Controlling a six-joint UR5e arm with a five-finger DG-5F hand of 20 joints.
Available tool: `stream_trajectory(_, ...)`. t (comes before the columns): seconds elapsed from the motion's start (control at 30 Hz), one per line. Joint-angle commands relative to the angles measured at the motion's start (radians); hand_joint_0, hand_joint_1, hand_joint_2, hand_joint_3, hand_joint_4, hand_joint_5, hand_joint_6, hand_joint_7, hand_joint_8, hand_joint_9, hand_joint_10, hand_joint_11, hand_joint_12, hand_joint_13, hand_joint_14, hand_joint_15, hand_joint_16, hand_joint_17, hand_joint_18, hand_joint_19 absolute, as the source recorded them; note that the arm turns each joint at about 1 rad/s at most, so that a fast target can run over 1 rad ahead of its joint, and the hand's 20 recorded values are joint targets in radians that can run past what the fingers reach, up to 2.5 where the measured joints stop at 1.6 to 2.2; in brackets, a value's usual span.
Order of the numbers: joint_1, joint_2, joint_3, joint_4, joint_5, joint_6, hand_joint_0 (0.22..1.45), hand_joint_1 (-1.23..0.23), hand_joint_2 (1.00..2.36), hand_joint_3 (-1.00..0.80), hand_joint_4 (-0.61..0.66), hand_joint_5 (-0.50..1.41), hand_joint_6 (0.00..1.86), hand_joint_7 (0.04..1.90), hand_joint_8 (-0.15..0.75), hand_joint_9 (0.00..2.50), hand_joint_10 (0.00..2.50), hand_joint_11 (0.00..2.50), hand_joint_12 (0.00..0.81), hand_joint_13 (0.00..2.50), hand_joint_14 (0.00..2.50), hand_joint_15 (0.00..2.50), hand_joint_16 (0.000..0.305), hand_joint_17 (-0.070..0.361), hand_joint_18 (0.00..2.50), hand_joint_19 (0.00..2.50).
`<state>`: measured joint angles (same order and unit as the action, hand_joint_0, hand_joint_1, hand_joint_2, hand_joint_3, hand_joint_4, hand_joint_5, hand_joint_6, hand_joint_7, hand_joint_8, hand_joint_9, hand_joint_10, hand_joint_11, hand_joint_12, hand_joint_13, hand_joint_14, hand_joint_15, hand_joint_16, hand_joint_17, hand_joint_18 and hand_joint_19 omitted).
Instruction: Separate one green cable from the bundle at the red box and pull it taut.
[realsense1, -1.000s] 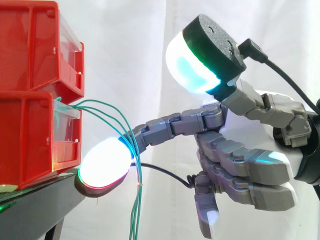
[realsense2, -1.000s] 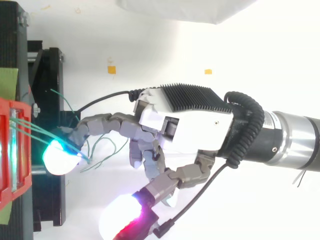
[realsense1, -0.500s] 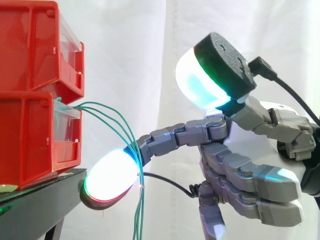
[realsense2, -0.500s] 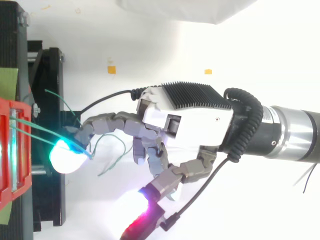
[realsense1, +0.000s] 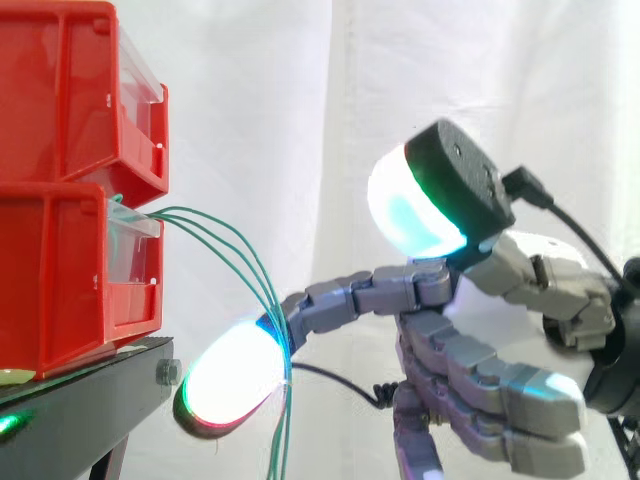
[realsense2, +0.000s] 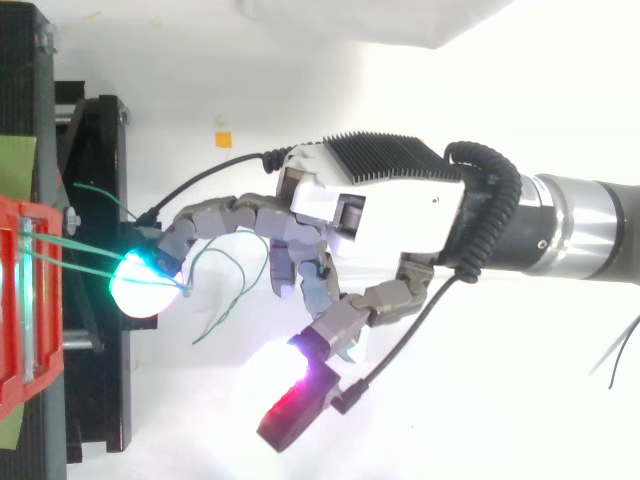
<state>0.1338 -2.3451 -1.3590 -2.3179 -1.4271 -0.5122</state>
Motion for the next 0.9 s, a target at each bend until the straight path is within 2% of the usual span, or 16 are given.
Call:
stream_trajectory(0.0,-0.003,-0.031,0.011,0.083,-0.013,0.009,0.39,-0.50,1.00,-0.50,0.35,-0.15,0.50,0.66,0.401,2.11,0.02,0.44,0.576,2.19,0.02,0.57,0.091,0.206,2.50,0.23)
stream_trajectory(0.43,-0.007,-0.031,0.012,0.080,-0.013,0.014,0.39,-0.50,1.00,-0.50,0.35,-0.15,0.50,0.66,0.397,2.11,0.02,0.44,0.573,2.19,0.02,0.57,0.091,0.204,2.50,0.24)
stream_trajectory(0.6,-0.011,-0.043,0.011,0.078,-0.015,0.015,0.39,-0.50,1.00,-0.50,0.35,-0.15,0.50,0.66,0.398,2.11,0.02,0.44,0.574,2.19,0.02,0.56,0.091,0.204,2.50,0.24)
stream_trajectory(0.63,-0.014,-0.059,0.011,0.084,-0.018,0.020,0.39,-0.50,1.00,-0.50,0.35,-0.15,0.50,0.66,0.396,2.11,0.02,0.45,0.574,2.19,0.02,0.57,0.092,0.206,2.50,0.23)
stream_trajectory(0.77,-0.020,-0.074,0.011,0.089,-0.047,0.026,0.39,-0.50,1.00,-0.50,0.35,-0.15,0.50,0.66,0.396,2.11,0.02,0.44,0.577,2.19,0.02,0.57,0.091,0.206,2.50,0.23)
stream_trajectory(0.87,-0.022,-0.074,0.011,0.089,-0.049,0.034,0.39,-0.50,1.00,-0.50,0.35,-0.15,0.50,0.66,0.402,2.11,0.02,0.43,0.576,2.19,0.02,0.57,0.091,0.205,2.50,0.23)
